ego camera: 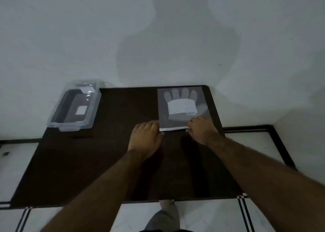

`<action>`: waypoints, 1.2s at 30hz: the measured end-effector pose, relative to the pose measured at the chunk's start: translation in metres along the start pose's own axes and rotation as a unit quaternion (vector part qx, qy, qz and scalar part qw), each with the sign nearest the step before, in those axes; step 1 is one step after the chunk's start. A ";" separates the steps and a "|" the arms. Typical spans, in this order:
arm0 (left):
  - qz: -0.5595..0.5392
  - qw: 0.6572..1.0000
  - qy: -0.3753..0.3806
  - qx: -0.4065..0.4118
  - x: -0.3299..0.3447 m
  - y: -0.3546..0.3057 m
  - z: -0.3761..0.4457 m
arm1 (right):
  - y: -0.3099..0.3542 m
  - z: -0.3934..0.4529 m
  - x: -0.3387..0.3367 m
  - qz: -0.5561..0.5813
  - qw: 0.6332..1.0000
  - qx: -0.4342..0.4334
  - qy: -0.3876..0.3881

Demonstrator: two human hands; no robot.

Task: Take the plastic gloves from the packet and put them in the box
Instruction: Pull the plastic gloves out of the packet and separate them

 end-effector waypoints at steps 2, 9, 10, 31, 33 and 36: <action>-0.044 0.998 0.038 -0.009 0.020 -0.003 0.021 | -0.007 0.024 0.013 0.043 0.998 0.000 0.050; -0.087 0.991 0.096 0.032 0.077 -0.023 0.057 | -0.026 0.068 0.036 0.062 0.990 -0.042 0.119; -0.086 0.991 0.098 0.039 0.081 -0.026 0.060 | -0.029 0.072 0.037 0.057 0.990 -0.057 0.119; -0.079 0.993 0.066 0.057 0.117 -0.037 0.086 | -0.074 0.142 0.045 0.286 0.912 -0.085 0.283; -0.067 0.993 0.072 0.059 0.117 -0.038 0.087 | -0.071 0.141 0.046 0.279 0.919 -0.074 0.269; -0.053 0.995 0.071 0.054 0.116 -0.040 0.090 | -0.067 0.139 0.050 0.270 0.928 -0.053 0.251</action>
Point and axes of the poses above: each hand's wrist, its own z-axis towards the middle knuckle, its own x-axis out of the palm, y = z × x, the point moved 1 cm from there along z, towards the middle knuckle
